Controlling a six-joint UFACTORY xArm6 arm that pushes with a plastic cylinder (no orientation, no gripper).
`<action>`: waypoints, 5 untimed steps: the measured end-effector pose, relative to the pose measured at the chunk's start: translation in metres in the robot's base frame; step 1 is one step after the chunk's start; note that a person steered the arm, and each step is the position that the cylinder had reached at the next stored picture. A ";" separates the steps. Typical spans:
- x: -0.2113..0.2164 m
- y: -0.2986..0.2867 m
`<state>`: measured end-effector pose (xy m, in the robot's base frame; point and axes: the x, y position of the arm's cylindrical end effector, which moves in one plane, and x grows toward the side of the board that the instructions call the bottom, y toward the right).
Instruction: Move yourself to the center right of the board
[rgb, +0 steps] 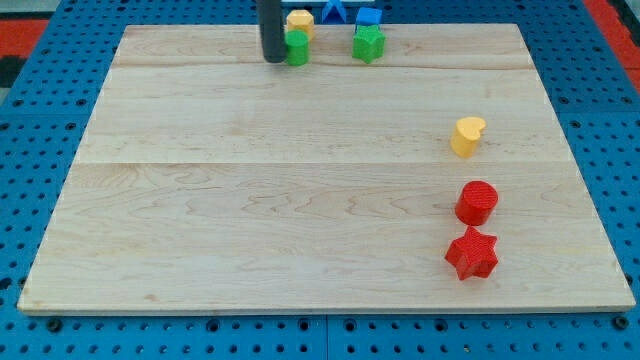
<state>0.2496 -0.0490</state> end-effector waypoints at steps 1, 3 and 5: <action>0.033 0.020; 0.040 0.201; 0.142 0.325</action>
<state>0.3914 0.2758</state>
